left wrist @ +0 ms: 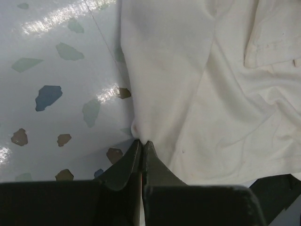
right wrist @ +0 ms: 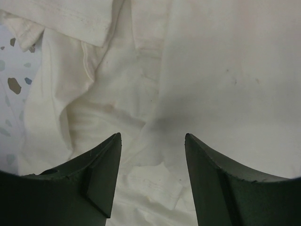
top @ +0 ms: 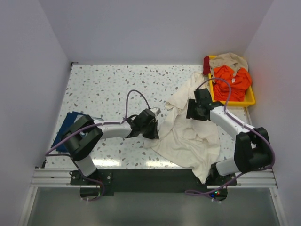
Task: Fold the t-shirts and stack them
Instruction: Move the tshirt to the center of the board, then flatten the tshirt out
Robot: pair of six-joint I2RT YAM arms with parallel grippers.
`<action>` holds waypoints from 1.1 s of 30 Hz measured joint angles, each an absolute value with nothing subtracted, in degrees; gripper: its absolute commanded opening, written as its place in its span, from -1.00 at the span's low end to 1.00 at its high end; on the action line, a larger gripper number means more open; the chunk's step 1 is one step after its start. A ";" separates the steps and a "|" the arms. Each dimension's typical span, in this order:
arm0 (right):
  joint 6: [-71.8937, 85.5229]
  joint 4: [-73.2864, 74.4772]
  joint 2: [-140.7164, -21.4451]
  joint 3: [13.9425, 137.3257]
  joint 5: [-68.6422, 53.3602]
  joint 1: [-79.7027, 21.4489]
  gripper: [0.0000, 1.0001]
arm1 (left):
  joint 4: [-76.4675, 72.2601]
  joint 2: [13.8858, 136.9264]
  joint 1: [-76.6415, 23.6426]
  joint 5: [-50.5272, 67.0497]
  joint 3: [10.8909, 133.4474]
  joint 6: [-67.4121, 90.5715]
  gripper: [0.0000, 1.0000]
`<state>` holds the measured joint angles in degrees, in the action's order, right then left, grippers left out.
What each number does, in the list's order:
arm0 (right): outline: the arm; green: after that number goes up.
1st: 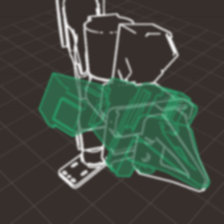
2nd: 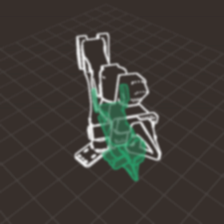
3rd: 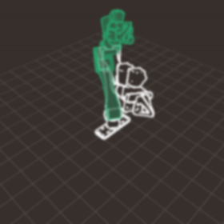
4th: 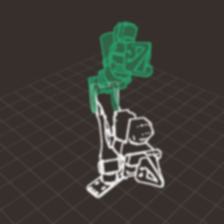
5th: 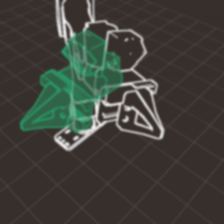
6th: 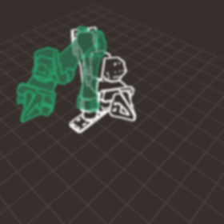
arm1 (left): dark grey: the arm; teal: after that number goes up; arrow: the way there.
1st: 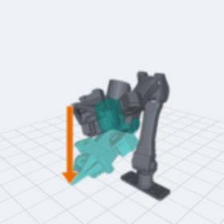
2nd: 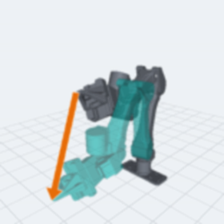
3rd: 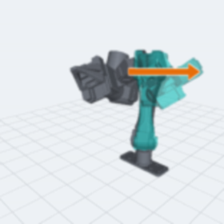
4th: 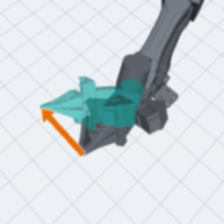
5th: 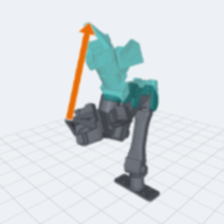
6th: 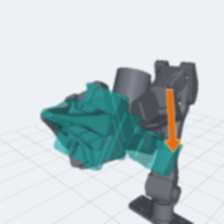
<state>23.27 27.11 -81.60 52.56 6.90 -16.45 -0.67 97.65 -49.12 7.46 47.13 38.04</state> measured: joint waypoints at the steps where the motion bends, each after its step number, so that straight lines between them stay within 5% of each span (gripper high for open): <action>1: 23.24 27.11 -82.46 52.45 7.01 -16.49 0.20 | 0.40 97.95 -49.01 6.96 47.99 38.11 -1.00; 8: 22.85 27.33 -89.84 54.52 6.68 -18.90 0.20 | 6.35 98.80 -33.98 5.76 54.00 40.95 -1.00; 14: 22.90 27.59 -97.56 62.89 5.91 -23.22 -0.08 | 8.25 102.50 -20.93 4.01 66.39 42.94 -1.00; 33: 16.36 28.03 -114.21 85.89 13.19 -38.57 0.12 | 15.92 115.85 -12.60 8.49 84.23 42.17 -1.00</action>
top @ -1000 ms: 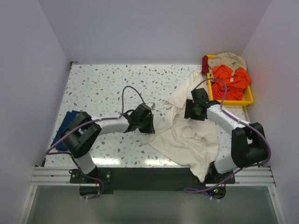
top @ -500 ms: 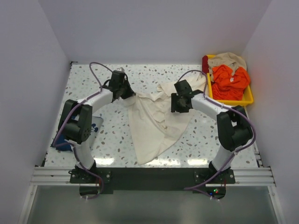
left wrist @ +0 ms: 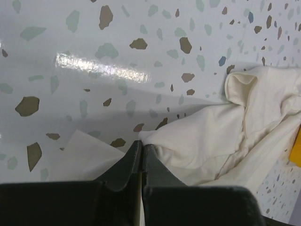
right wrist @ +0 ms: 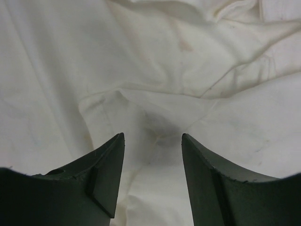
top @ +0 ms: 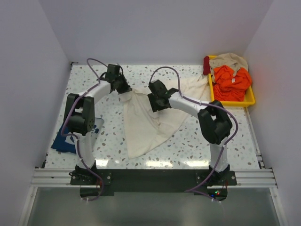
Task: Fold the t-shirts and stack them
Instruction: Flatten the tshirt out
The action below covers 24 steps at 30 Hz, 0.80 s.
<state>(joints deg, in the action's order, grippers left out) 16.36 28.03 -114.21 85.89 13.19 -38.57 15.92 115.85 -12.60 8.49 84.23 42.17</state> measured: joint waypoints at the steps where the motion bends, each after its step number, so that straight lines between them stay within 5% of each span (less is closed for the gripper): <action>1: 15.49 28.10 -114.63 85.89 13.80 -38.59 0.12 | 16.05 116.49 -12.36 8.88 85.43 41.95 -1.00; 13: 8.80 31.44 -123.28 94.59 20.45 -39.88 0.06 | 17.50 118.85 -11.11 10.96 89.71 40.88 -1.00; 20: 8.43 33.85 -125.40 97.69 23.94 -40.82 -0.87 | 17.65 119.85 -10.55 11.51 90.06 40.88 -1.00; 24: 10.02 34.30 -124.55 96.09 27.70 -40.86 -1.00 | 18.02 120.92 -9.63 11.79 91.29 40.86 -1.00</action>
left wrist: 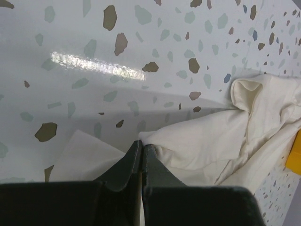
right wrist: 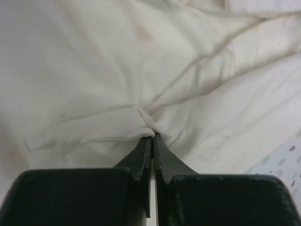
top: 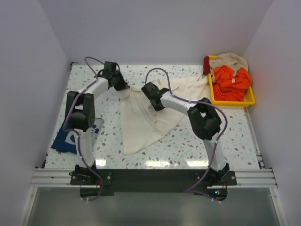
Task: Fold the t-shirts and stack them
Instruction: Flatten the tshirt out
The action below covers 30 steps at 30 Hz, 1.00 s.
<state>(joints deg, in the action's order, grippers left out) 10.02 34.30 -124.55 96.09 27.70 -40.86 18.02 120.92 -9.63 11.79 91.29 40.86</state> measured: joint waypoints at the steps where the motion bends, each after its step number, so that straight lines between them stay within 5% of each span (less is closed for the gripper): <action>1: 10.72 34.61 -123.50 94.56 28.42 -40.86 -1.00 | 18.06 121.12 -9.34 11.79 91.48 40.84 -1.00; 5: 15.09 36.42 -113.58 84.07 30.59 -40.86 -1.00 | 18.83 122.08 -7.38 11.57 93.08 40.23 -1.00; 12: 28.10 33.58 -76.58 54.46 28.36 -40.80 -0.94 | 22.46 127.66 -4.60 9.06 103.55 37.08 -1.00; 14: 32.95 32.03 -67.24 45.50 25.47 -40.80 -0.67 | 23.51 129.71 -4.27 8.82 107.55 36.03 -1.00; 20: 43.62 29.43 -49.43 24.56 16.58 -40.86 -0.11 | 23.70 132.07 -4.21 9.74 111.42 33.23 -0.31; 21: 44.51 29.98 -47.94 24.14 16.05 -40.86 -0.09 | 23.64 132.05 -4.19 10.02 111.42 32.99 -0.02; 24: 45.01 29.89 -46.39 26.09 15.64 -40.86 -0.08 | 23.57 131.74 -4.16 10.68 111.42 31.73 0.30; 30: 40.75 27.86 -56.75 35.70 16.10 -40.86 -0.08 | 23.92 126.87 -4.14 10.90 109.91 30.85 0.28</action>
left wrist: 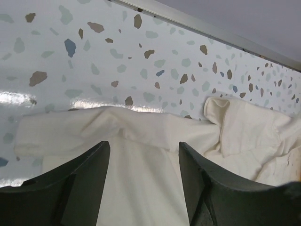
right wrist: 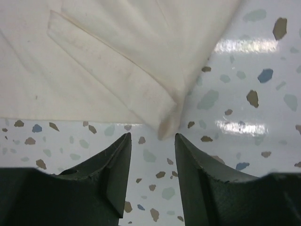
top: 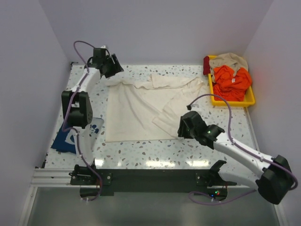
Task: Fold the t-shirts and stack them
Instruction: Flatten the tshirt out
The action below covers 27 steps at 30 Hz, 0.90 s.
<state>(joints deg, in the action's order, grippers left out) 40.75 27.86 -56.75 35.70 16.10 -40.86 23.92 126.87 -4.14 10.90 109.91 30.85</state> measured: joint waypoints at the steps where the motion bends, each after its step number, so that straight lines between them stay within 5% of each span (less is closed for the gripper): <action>1: 39.27 27.33 -59.77 37.60 16.05 -40.86 -0.08 | 23.75 124.51 -4.14 10.39 108.25 30.89 0.26; 13: 20.62 16.40 -90.65 58.67 6.02 -40.86 -0.07 | 23.03 76.09 -9.67 -8.99 56.49 43.00 0.18; 20: 17.30 14.20 -97.30 61.08 2.46 -40.86 -0.06 | 25.47 63.94 -14.68 -14.81 34.85 50.98 0.18; 27: 17.30 12.78 -97.49 60.64 1.21 -40.86 -0.06 | 22.28 69.14 -10.63 -15.27 33.65 53.19 0.17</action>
